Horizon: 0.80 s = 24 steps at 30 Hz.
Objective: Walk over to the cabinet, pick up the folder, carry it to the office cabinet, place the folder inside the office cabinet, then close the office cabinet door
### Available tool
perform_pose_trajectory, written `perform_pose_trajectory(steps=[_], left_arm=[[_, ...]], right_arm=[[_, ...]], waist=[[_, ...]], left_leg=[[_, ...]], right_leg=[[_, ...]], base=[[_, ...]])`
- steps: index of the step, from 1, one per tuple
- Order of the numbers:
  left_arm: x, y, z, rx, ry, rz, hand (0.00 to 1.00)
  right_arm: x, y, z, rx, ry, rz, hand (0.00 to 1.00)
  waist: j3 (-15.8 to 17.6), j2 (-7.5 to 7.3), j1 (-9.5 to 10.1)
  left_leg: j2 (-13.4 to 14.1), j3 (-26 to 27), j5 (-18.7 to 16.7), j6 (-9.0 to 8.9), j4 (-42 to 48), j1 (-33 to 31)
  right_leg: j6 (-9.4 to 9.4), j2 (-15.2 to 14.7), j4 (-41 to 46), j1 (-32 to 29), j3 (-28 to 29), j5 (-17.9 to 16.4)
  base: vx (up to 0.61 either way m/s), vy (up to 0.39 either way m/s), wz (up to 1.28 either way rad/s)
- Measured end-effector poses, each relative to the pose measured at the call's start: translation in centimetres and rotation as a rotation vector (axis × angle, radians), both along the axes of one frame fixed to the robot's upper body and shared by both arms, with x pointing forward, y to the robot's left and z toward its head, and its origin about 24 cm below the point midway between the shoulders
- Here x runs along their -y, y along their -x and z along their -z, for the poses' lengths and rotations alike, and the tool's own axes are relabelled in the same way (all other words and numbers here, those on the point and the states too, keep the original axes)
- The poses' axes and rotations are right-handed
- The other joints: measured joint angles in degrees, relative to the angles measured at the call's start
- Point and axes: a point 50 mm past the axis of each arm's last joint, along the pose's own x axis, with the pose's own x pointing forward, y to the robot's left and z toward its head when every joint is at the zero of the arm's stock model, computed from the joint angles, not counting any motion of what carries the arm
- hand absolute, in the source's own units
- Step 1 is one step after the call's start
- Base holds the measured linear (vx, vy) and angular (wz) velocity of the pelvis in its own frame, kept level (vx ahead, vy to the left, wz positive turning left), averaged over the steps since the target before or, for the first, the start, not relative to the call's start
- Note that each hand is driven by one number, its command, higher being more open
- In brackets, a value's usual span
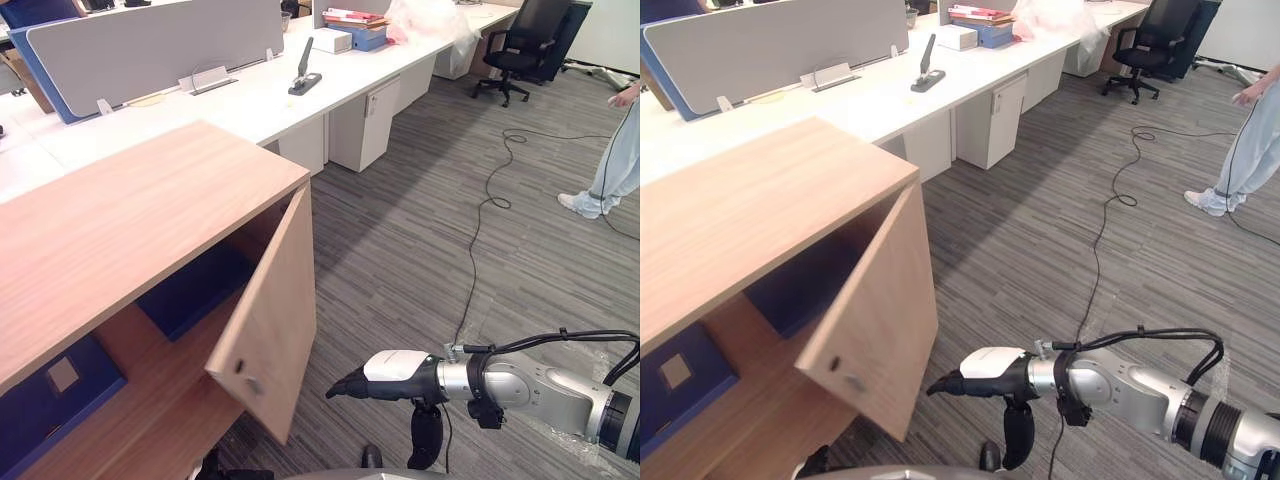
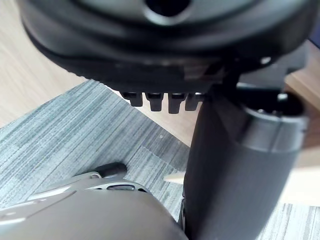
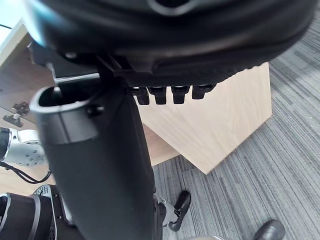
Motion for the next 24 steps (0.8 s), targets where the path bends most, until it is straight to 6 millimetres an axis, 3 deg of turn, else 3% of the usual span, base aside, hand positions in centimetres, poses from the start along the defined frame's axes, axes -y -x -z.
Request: perform_pose_trajectory(steps=[7,9,11,12,13,14,15,16,17,18,19,20,21,22,23,24], left_arm=[[-0.1,-0.5,-0.1,0.001,-0.007,0.04,1.0],[0.0,-0.7,-0.1,0.002,-0.009,0.069,1.0],[0.7,-1.2,-0.1,0.016,0.003,0.102,1.0],[1.3,-1.7,-0.1,0.024,0.015,0.126,1.0],[1.7,-1.8,-0.1,0.031,0.025,0.134,1.0],[2.2,-2.1,-0.1,0.049,0.034,0.159,1.0],[2.6,-2.3,-0.2,0.074,0.041,0.162,1.0],[2.8,-2.6,-0.3,0.087,0.046,0.163,1.0],[3.1,-2.7,-0.3,0.096,0.058,0.156,1.0],[3.0,-2.5,-0.4,0.108,0.059,0.138,1.0],[2.3,-2.4,-0.5,0.115,0.044,0.125,1.0],[1.3,-2.5,-0.7,0.119,0.019,0.106,1.0],[1.1,-2.1,-0.6,0.107,0.02,0.082,1.0],[0.7,-0.7,-0.4,0.065,0.023,0.016,1.0],[0.7,-0.1,-0.3,0.051,0.027,-0.01,1.0],[1.2,0.7,-0.2,0.048,0.055,-0.082,1.0]], right_arm=[[0.1,0.1,0.6,-0.038,0.027,0.012,1.0],[0.2,-0.4,2.5,-0.083,0.035,0.077,1.0],[0.9,-1.0,4.9,-0.125,0.071,0.176,1.0],[1.8,-1.3,6.8,-0.124,0.14,0.242,1.0],[2.6,-1.2,7.7,-0.13,0.175,0.288,1.0],[4.3,-0.7,9.7,-0.144,0.25,0.388,1.0],[6.3,-1.3,10.2,-0.109,0.241,0.559,1.0],[7.4,-1.4,10.4,-0.082,0.246,0.639,1.0],[9.3,-0.9,11.0,-0.048,0.271,0.76,1.0],[11.1,0.4,12.5,-0.054,0.286,0.964,1.0],[11.5,1.5,13.7,-0.084,0.269,1.116,1.0],[11.2,3.5,15.4,-0.143,0.255,1.271,1.0],[10.8,4.4,16.1,-0.176,0.25,1.33,1.0],[9.0,6.7,17.7,-0.257,0.202,1.464,1.0],[8.4,7.3,18.1,-0.273,0.167,1.531,1.0],[7.2,8.8,18.8,-0.325,0.112,1.661,1.0]], waist=[[-0.4,-0.69,0.58],[-0.3,-0.53,0.91],[0.5,0.57,1.66],[1.6,2.1,1.81],[1.8,2.65,1.9],[2.0,3.5,1.83],[2.4,4.21,1.35],[2.6,4.75,0.94],[2.9,5.94,0.59],[3.0,6.34,0.51],[2.9,5.11,0.6],[3.4,2.9,0.72],[3.6,2.81,1.29],[3.5,2.92,3.74],[3.5,2.89,3.92],[3.2,2.46,3.19]], left_leg=[[-1.3,-1.4,0.0,-0.02,0.1,-0.1],[-1.9,-3.4,0.2,0.04,0.2,-0.1],[-2.6,-5.2,0.3,0.37,0.5,-0.1],[-3.7,-7.8,0.5,1.09,0.8,-0.2],[-4.6,-9.3,0.7,1.41,1.1,-0.6],[-7.1,-13.6,1.1,2.07,2.0,-2.1],[-10.0,-18.8,1.1,3.09,3.7,-4.3],[-11.1,-21.8,1.1,3.51,4.9,-5.5],[-12.5,-26.3,1.1,3.68,6.3,-6.9],[-14.5,-32.3,1.4,3.79,7.3,-8.4],[-16.2,-36.3,1.5,3.54,7.4,-9.6],[-18.1,-40.2,2.4,2.44,6.9,-10.9],[-18.0,-41.5,3.0,2.0,6.4,-11.2],[-16.8,-42.4,3.5,2.12,5.5,-11.7],[-16.3,-42.6,3.8,2.02,5.5,-12.0],[-15.9,-44.0,4.2,1.11,7.1,-13.4]], right_leg=[[0.69,-1.5,0.0,0.9,-1.2,-0.1],[1.38,-2.3,0.0,2.0,-3.0,-0.7],[1.97,-3.9,3.1,1.8,-4.6,-2.5],[2.64,-5.9,7.6,1.3,-6.7,-5.3],[3.1,-7.5,10.9,0.6,-8.0,-7.1],[4.15,-11.0,18.0,-1.1,-10.5,-11.2],[3.31,-14.2,24.2,-2.7,-10.2,-15.0],[1.14,-14.1,25.8,-3.0,-7.4,-16.5],[-2.68,-12.3,26.9,-2.8,0.9,-18.4],[-5.84,-8.5,28.1,-2.7,15.8,-22.5],[-2.83,-6.2,28.2,-1.7,25.3,-25.4],[5.36,-5.6,28.6,-0.7,30.4,-28.2],[6.01,-5.4,29.5,-0.9,29.1,-28.7],[4.9,-4.3,30.1,-0.7,25.9,-29.3],[4.62,-4.1,30.1,-0.4,24.1,-29.5],[4.08,-4.7,29.4,1.5,18.2,-29.9]], base=[[0.0,0.065,0.12],[-0.04,0.046,0.4],[-0.05,0.088,0.6],[-0.07,0.119,0.88],[-0.08,0.135,1.42],[-0.06,0.103,1.87],[-0.07,0.053,2.13],[-0.05,-0.029,2.19],[-0.05,-0.088,2.44],[-0.03,-0.179,2.71],[0.01,-0.303,2.99],[0.03,-0.328,2.23],[0.03,-0.382,1.92],[-0.01,-0.285,1.08],[-0.02,-0.291,1.6],[-0.02,-0.159,1.44]])
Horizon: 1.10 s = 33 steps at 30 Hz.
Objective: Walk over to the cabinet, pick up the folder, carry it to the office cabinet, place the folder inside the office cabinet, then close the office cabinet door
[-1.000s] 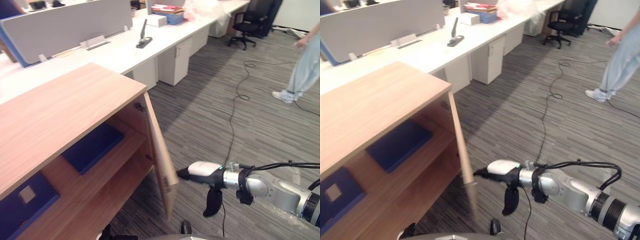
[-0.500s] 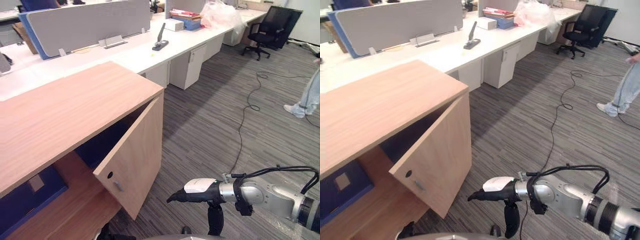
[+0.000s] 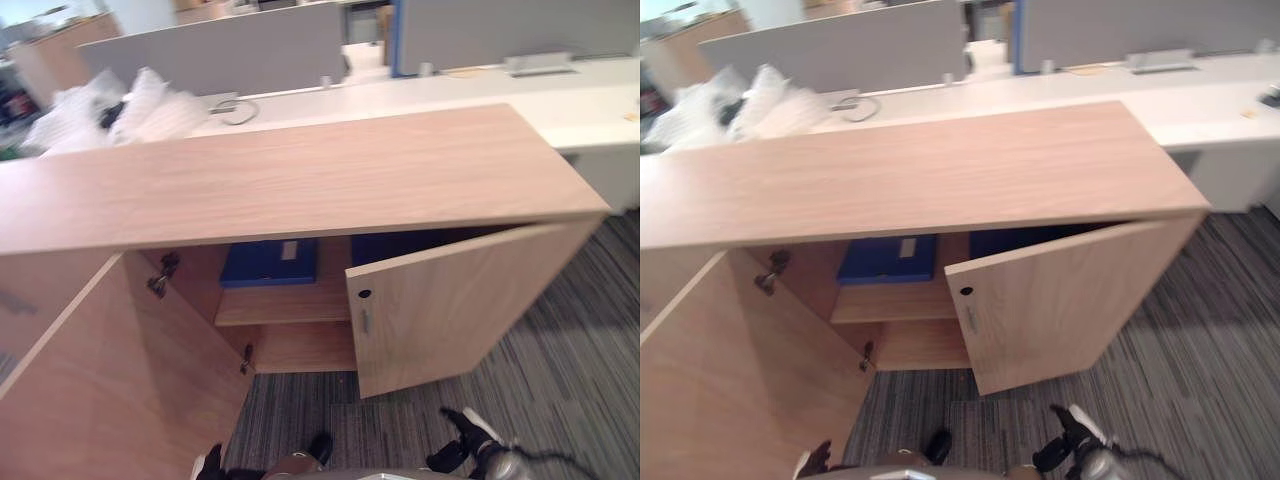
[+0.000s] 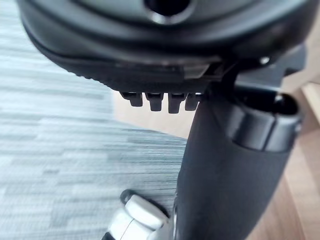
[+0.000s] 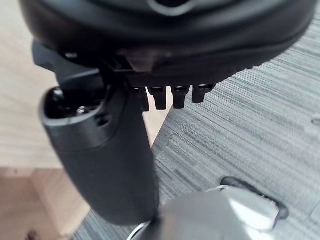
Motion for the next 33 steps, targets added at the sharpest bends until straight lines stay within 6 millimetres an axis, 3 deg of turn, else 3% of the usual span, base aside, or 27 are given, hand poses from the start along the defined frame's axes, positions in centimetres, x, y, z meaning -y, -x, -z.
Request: perform_pose_trajectory(steps=[1,2,6,8,9,10,11,12,13,14,15,16,17,18,19,20,21,22,23,24,25,26,29,33], left_arm=[[-0.2,-0.1,-0.1,0.013,-0.001,-0.026,1.0],[-0.3,-0.4,-0.3,0.04,-0.001,-0.063,1.0],[-1.0,-0.3,-0.7,0.093,0.003,-0.19,1.0],[-1.2,-0.1,-0.8,0.102,0.009,-0.252,1.0],[-1.2,0.0,-0.8,0.11,0.013,-0.295,1.0],[-1.1,0.1,-0.8,0.116,0.021,-0.328,1.0],[-1.2,0.2,-0.7,0.126,0.031,-0.392,1.0],[-1.3,0.5,-0.7,0.132,0.041,-0.438,1.0],[-1.3,0.2,-0.7,0.14,0.046,-0.447,1.0],[-1.1,0.0,-0.7,0.148,0.053,-0.458,1.0],[-1.1,0.6,-0.6,0.134,0.058,-0.498,1.0],[-0.8,1.0,-0.5,0.123,0.064,-0.517,1.0],[-0.2,1.5,-0.3,0.105,0.081,-0.536,1.0],[-0.5,0.8,-0.4,0.123,0.091,-0.516,1.0],[-1.5,-0.2,-0.7,0.151,0.073,-0.521,1.0],[-1.5,0.1,-0.6,0.138,0.067,-0.527,1.0],[-1.4,0.9,-0.3,0.103,0.066,-0.526,1.0],[-0.6,1.8,0.1,0.053,0.087,-0.521,1.0],[0.1,2.4,0.5,0.02,0.119,-0.544,1.0],[-0.1,2.7,0.6,0.008,0.119,-0.541,1.0],[-0.3,3.7,0.6,-0.028,0.111,-0.531,1.0],[-0.3,4.5,0.7,-0.054,0.111,-0.535,1.0],[-0.2,4.7,0.8,-0.056,0.126,-0.544,1.0],[-0.7,3.8,0.6,-0.006,0.134,-0.547,1.0]], right_arm=[[-0.3,0.6,0.2,-0.007,-0.02,0.052,1.0],[-0.9,1.3,0.6,-0.016,-0.062,0.146,1.0],[-1.9,1.6,0.8,-0.003,-0.141,0.288,1.0],[-2.1,1.6,0.9,0.011,-0.159,0.343,1.0],[-2.1,1.6,0.9,0.018,-0.165,0.368,1.0],[-2.0,1.6,0.9,0.02,-0.166,0.379,1.0],[-2.1,1.4,0.9,0.026,-0.173,0.398,1.0],[-2.1,1.6,0.9,0.023,-0.175,0.419,1.0],[-2.0,1.8,1.0,0.021,-0.176,0.437,1.0],[-1.7,2.3,1.1,0.007,-0.17,0.479,1.0],[-1.3,2.6,1.2,0.001,-0.168,0.517,1.0],[-1.1,2.7,1.2,0.008,-0.174,0.551,1.0],[-0.4,2.7,1.0,0.03,-0.178,0.612,1.0],[-0.1,3.2,1.1,0.033,-0.187,0.704,1.0],[-1.3,3.9,1.6,0.015,-0.231,0.792,1.0],[-1.5,4.3,1.7,0.013,-0.241,0.822,1.0],[-1.1,4.6,1.7,0.018,-0.249,0.874,1.0],[-0.5,4.6,1.6,0.028,-0.247,0.922,1.0],[0.0,4.3,1.6,0.046,-0.254,0.96,1.0],[-0.2,4.2,1.6,0.047,-0.266,0.975,1.0],[-0.7,4.3,1.8,0.037,-0.283,0.992,1.0],[-1.0,4.5,1.9,0.032,-0.295,1.023,1.0],[-0.9,5.0,2.0,0.028,-0.305,1.084,1.0],[-1.1,5.5,2.1,0.005,-0.303,1.096,1.0]], waist=[[0.0,-0.17,0.0],[-0.2,-0.57,0.73],[-0.9,-3.17,2.5],[-0.9,-3.56,3.11],[-0.5,-3.55,3.06],[-0.3,-3.64,2.9],[0.3,-3.59,2.82],[0.4,-3.92,2.14],[0.5,-4.28,1.77],[1.0,-3.71,1.54],[1.1,-3.16,1.61],[1.1,-2.63,1.48],[1.3,-0.34,1.43],[2.1,-0.33,0.31],[1.7,-3.56,-1.65],[1.7,-3.26,-1.82],[1.3,-2.7,-1.62],[1.3,-0.9,-1.83],[1.2,0.28,-1.92],[1.5,-0.52,-1.77],[1.0,-1.59,-2.22],[0.6,-1.74,-3.0],[0.6,-1.61,-3.13],[0.5,-2.43,-3.27]], left_leg=[[0.0,0.0,0.0,-0.12,1.6,-1.1],[-0.2,0.3,-0.6,-1.32,4.9,-3.5],[-1.2,-4.0,0.1,-2.92,4.8,-4.6],[-1.7,-5.5,0.4,-3.21,5.0,-4.5],[-2.1,-4.4,0.7,-2.51,5.7,-4.7],[-2.0,-1.7,0.0,0.17,6.2,-5.3],[0.3,6.9,-1.9,7.67,7.7,-7.5],[4.3,15.7,-3.1,7.97,8.2,-10.0],[5.8,20.1,-3.9,6.87,12.5,-12.4],[9.2,30.5,-5.2,5.53,24.5,-16.4],[12.5,39.8,-7.0,6.9,31.6,-16.0],[14.2,43.7,-10.0,8.21,32.8,-14.8],[15.1,48.7,-12.0,10.87,30.5,-13.5],[10.4,45.9,-9.1,10.32,22.2,-12.3],[8.0,49.7,-9.7,9.05,21.5,-11.1],[10.3,52.5,-12.7,9.02,27.7,-10.7],[12.7,54.4,-14.8,6.38,31.0,-7.7],[13.8,52.8,-17.4,2.22,26.1,-2.3],[10.8,52.2,-17.5,5.16,17.7,0.3],[9.3,52.2,-15.9,4.87,14.9,1.3],[6.1,52.0,-12.0,5.23,7.1,4.3],[4.0,51.5,-8.8,5.7,0.7,7.0],[1.8,51.0,-4.7,6.17,-7.8,11.4],[0.8,50.8,-3.1,5.49,-11.5,14.0]], right_leg=[[-0.36,0.0,-0.2,0.5,-2.0,-0.2],[-0.86,0.4,-0.1,1.0,-4.9,-0.7],[-1.11,1.3,-1.9,2.8,-9.6,-1.2],[-1.67,1.4,-2.0,4.0,-11.8,-1.6],[-2.1,1.4,-2.0,5.0,-13.9,-1.9],[-2.28,1.3,-2.0,5.4,-15.2,-2.0],[-2.46,1.2,-2.2,6.1,-17.8,-2.0],[-2.76,1.3,-3.2,7.0,-21.4,-1.8],[-2.86,0.9,-3.5,7.6,-23.9,-1.7],[-2.93,0.8,-3.3,8.5,-28.2,-1.7],[-2.93,0.7,-2.8,9.1,-31.0,-1.7],[-2.93,0.8,-2.0,9.1,-32.1,-1.7],[-3.31,2.1,0.2,9.0,-33.4,-1.9],[-7.37,3.2,0.5,6.9,-31.1,-4.0],[-8.39,3.2,-7.2,5.6,-29.4,0.8],[-6.35,2.6,-8.0,6.6,-31.4,1.8],[-6.11,2.1,-8.2,7.3,-33.3,2.0],[-5.96,1.9,-8.3,7.9,-34.9,2.0],[-4.47,1.2,-9.3,7.8,-35.9,2.9],[-3.84,0.4,-9.9,7.9,-35.9,3.4],[-3.37,-1.3,-10.4,7.9,-35.9,5.0],[-2.95,-2.3,-10.0,7.8,-36.1,6.1],[-2.49,-3.4,-8.4,7.8,-36.2,6.8],[-2.19,-3.9,-8.0,8.4,-36.2,6.9]], base=[[-0.02,-0.182,1.68],[-0.01,-0.115,1.01],[0.0,-0.062,0.66],[-0.02,-0.032,0.68],[-0.04,-0.016,0.77],[-0.06,-0.003,0.92],[-0.06,-0.044,1.18],[-0.04,-0.051,1.36],[0.02,-0.062,1.62],[0.1,-0.012,1.54],[0.13,0.005,1.38],[0.16,0.021,1.19],[0.05,-0.009,1.66],[-0.02,-0.047,2.62],[-0.07,-0.052,2.61],[0.01,-0.012,2.01],[0.1,0.069,1.23],[0.12,0.132,1.1],[0.07,0.167,0.78],[0.03,0.14,0.52],[0.03,0.112,0.36],[0.04,0.082,0.32],[0.05,0.089,0.12],[0.03,0.043,0.0]])
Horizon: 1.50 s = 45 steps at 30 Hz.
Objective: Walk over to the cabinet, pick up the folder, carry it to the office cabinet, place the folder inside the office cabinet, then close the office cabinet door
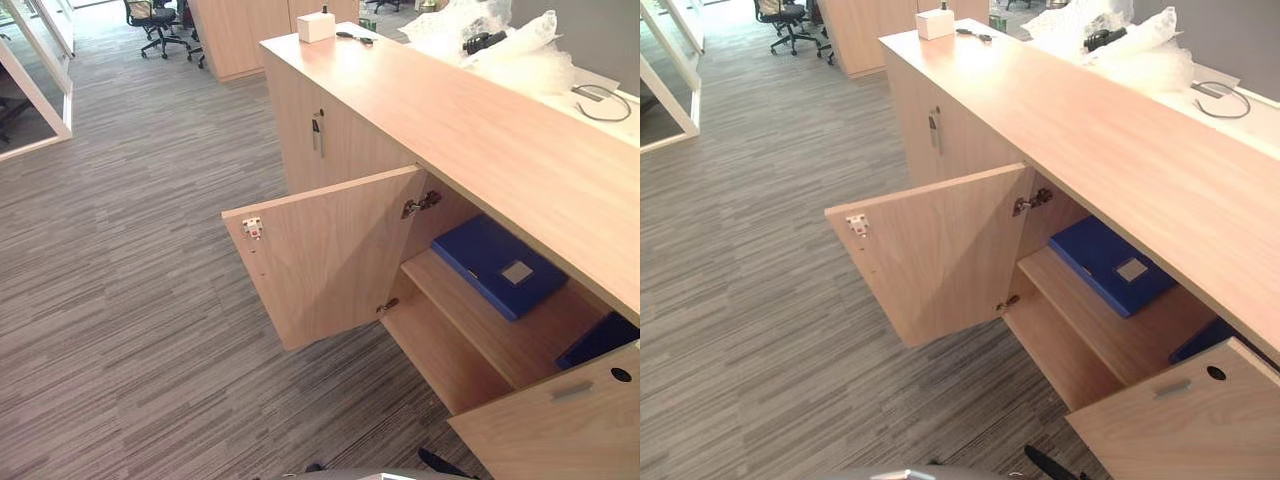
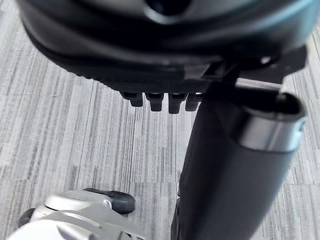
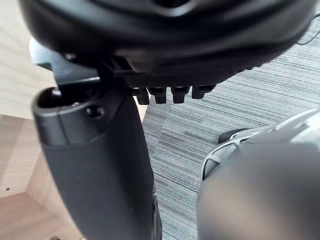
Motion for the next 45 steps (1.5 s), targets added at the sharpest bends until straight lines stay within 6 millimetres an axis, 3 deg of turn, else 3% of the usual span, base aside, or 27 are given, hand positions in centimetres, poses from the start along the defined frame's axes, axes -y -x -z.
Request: perform_pose_trajectory(steps=[2,9,12,16,19,21,25,28,34,45], left_arm=[[0.0,-0.8,-0.3,0.048,-0.015,-0.007,1.0],[-0.6,-7.6,-4.2,0.344,-0.166,0.176,1.0],[-3.0,-10.9,-6.1,0.408,-0.28,0.241,1.0],[-7.0,-16.0,-10.1,0.489,-0.472,0.329,1.0],[-11.7,-20.8,-15.3,0.526,-0.689,0.429,1.0],[-13.5,-22.9,-17.8,0.522,-0.778,0.466,1.0],[-13.6,-26.6,-21.4,0.538,-0.89,0.599,1.0],[-12.9,-27.9,-22.5,0.505,-0.967,0.734,1.0],[-12.0,-29.3,-22.7,0.485,-0.953,0.81,1.0],[-11.3,-30.2,-22.4,0.557,-0.805,0.77,1.0]], right_arm=[[0.0,0.2,0.0,-0.003,0.001,0.002,1.0],[0.0,0.6,0.0,-0.007,0.004,0.01,1.0],[0.0,0.7,0.0,-0.012,0.003,0.011,1.0],[0.5,1.3,0.0,-0.015,0.002,0.037,1.0],[0.6,1.9,0.0,-0.016,-0.017,0.05,1.0],[0.6,2.1,0.1,-0.011,-0.03,0.069,1.0],[0.8,2.9,0.1,-0.023,-0.041,0.072,1.0],[1.0,3.4,0.1,-0.026,-0.04,0.077,1.0],[1.0,4.1,0.1,-0.025,-0.043,0.107,1.0],[0.6,4.4,0.1,-0.017,-0.035,0.076,1.0]], waist=[[-0.1,-0.16,-0.18],[0.0,-0.05,-0.53],[0.1,0.44,-1.72],[0.3,1.65,-2.33],[0.4,2.34,-2.69],[0.4,2.43,-2.87],[0.3,3.03,-3.18],[0.2,3.69,-3.24],[0.1,3.66,-3.2],[0.1,2.24,-3.25]], left_leg=[[-0.2,0.0,0.5,0.28,-1.3,0.7],[-0.3,1.2,1.2,0.34,-2.6,0.9],[0.0,2.2,1.2,0.35,-2.7,1.6],[0.9,3.4,1.5,0.41,-2.7,1.6],[2.4,4.3,2.1,-0.32,-2.6,1.7],[3.0,4.7,2.3,-0.56,-2.6,1.9],[3.6,4.8,2.7,-0.92,-2.6,1.9],[4.1,5.2,2.8,-1.09,-2.6,1.9],[5.0,6.0,3.2,-1.3,-2.6,1.9],[5.0,6.4,4.3,-1.4,-2.6,1.5]], right_leg=[[0.23,0.0,-0.5,0.2,0.0,0.1],[1.02,1.0,-3.9,0.7,1.4,0.9],[0.93,1.8,-6.4,2.1,2.3,1.4],[0.46,3.2,-8.4,2.4,3.5,2.4],[-0.68,4.9,-9.9,2.8,4.6,4.0],[-0.94,5.6,-10.3,2.9,5.2,4.4],[-1.34,6.2,-10.4,2.7,6.4,4.6],[-1.8,6.6,-10.3,2.3,7.4,4.9],[-2.72,7.4,-9.7,1.6,9.3,5.5],[-2.76,7.2,-8.2,0.0,11.2,5.5]], base=[[0.0,0.0,0.0],[-0.01,-0.003,-0.1],[-0.03,-0.034,-0.2],[-0.04,-0.049,-0.18],[-0.04,-0.063,-0.15],[-0.03,-0.046,-0.16],[-0.03,-0.035,-0.07],[-0.03,-0.008,-0.11],[-0.04,0.002,-0.08],[-0.05,0.027,-0.05]])
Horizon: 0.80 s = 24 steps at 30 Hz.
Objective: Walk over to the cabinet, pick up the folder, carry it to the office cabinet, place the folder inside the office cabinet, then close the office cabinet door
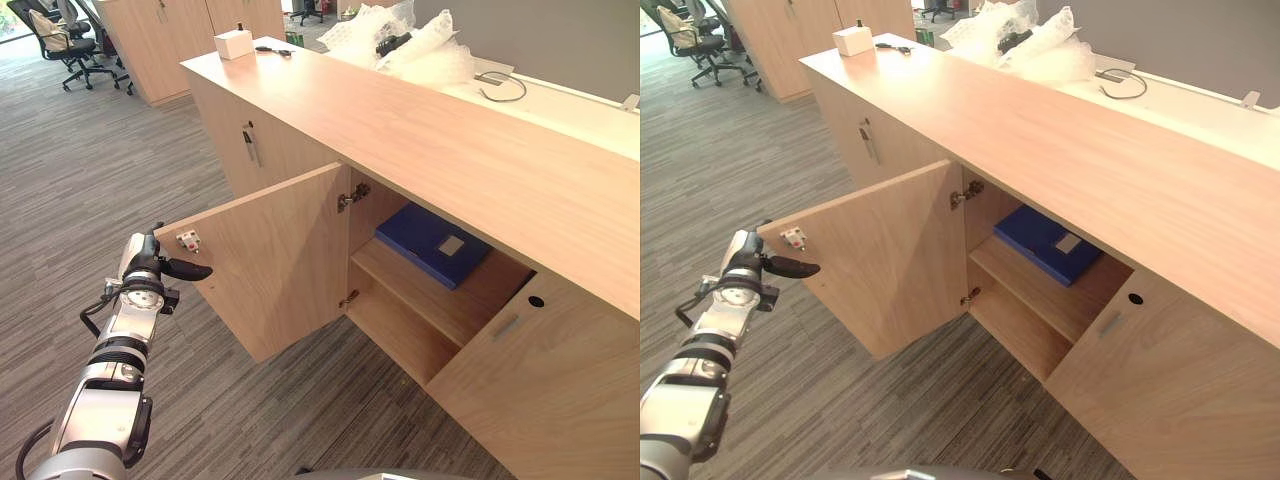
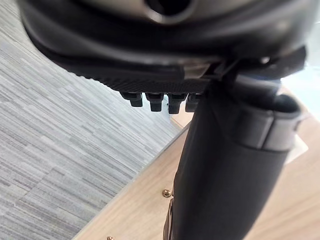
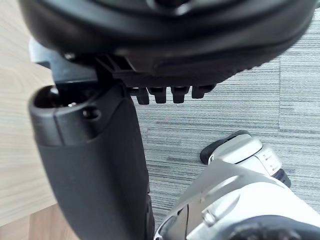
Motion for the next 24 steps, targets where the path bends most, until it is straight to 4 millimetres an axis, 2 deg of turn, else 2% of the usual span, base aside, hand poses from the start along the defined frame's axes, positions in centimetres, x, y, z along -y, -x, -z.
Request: perform_pose_trajectory(steps=[3,7,12,15,19,21,22,24], left_arm=[[0.4,-0.1,0.3,-0.021,0.009,0.033,1.0],[1.1,-0.2,0.6,-0.025,0.048,0.07,1.0],[3.7,0.2,1.2,0.001,0.095,0.192,1.0],[7.1,2.4,2.4,0.019,0.169,0.352,1.0],[12.8,7.6,7.1,-0.163,0.429,0.56,1.0],[17.0,10.7,8.4,-0.256,0.612,0.738,1.0],[18.2,11.4,8.5,-0.28,0.65,0.792,1.0],[22.5,13.4,9.1,-0.341,0.819,0.938,1.0]], right_arm=[[0.0,0.0,0.0,0.002,-0.002,-0.002,1.0],[-0.1,0.1,0.0,0.007,-0.005,-0.007,1.0],[-0.2,0.6,-0.2,0.006,0.007,-0.048,1.0],[0.1,0.9,-0.2,-0.004,0.018,-0.059,1.0],[0.4,0.1,-0.4,0.009,0.039,-0.132,1.0],[0.3,-0.4,-0.5,0.02,0.043,-0.174,1.0],[0.4,-0.6,-0.5,0.023,0.046,-0.19,1.0],[0.4,-1.1,-0.6,0.028,0.057,-0.259,1.0]], waist=[[0.0,-0.23,0.03],[0.0,-0.86,-0.02],[-0.2,-1.78,0.14],[-0.5,-2.04,1.0],[-0.7,-1.85,1.03],[-1.2,-1.62,1.04],[-1.4,-1.46,0.99],[-2.7,-1.05,-0.34]], left_leg=[[-0.5,0.0,0.3,0.39,0.0,-0.2],[-1.8,-0.1,0.8,1.06,-0.4,-1.1],[-2.8,-1.6,1.1,1.5,-0.4,-1.6],[-3.9,-2.9,1.0,2.23,-0.4,-2.2],[-5.4,-3.7,0.1,3.38,-0.4,-2.7],[-6.0,-3.6,-0.5,4.11,-0.4,-3.1],[-6.1,-3.4,-0.7,4.28,-0.4,-3.2],[-6.4,-2.9,-1.3,4.55,-0.4,-3.1]], right_leg=[[0.17,-0.4,-0.6,0.0,0.6,-0.1],[1.55,-1.6,-2.0,0.0,0.9,-1.2],[2.32,-2.5,-1.9,0.0,-0.3,-1.2],[3.45,-3.7,-1.8,0.0,-1.8,-1.1],[4.78,-5.0,-1.6,-0.1,-2.2,-0.8],[5.15,-5.6,-1.3,-0.5,-2.1,-0.6],[5.17,-5.7,-1.1,-0.7,-2.0,-0.6],[5.12,-6.0,-1.0,-1.0,-1.8,-0.6]], base=[[-0.06,0.042,-0.01],[-0.08,0.046,0.03],[-0.03,0.03,0.17],[0.02,0.058,0.3],[0.01,0.082,0.15],[0.01,0.099,-0.01],[0.0,0.082,-0.12],[0.01,0.075,-0.15]])
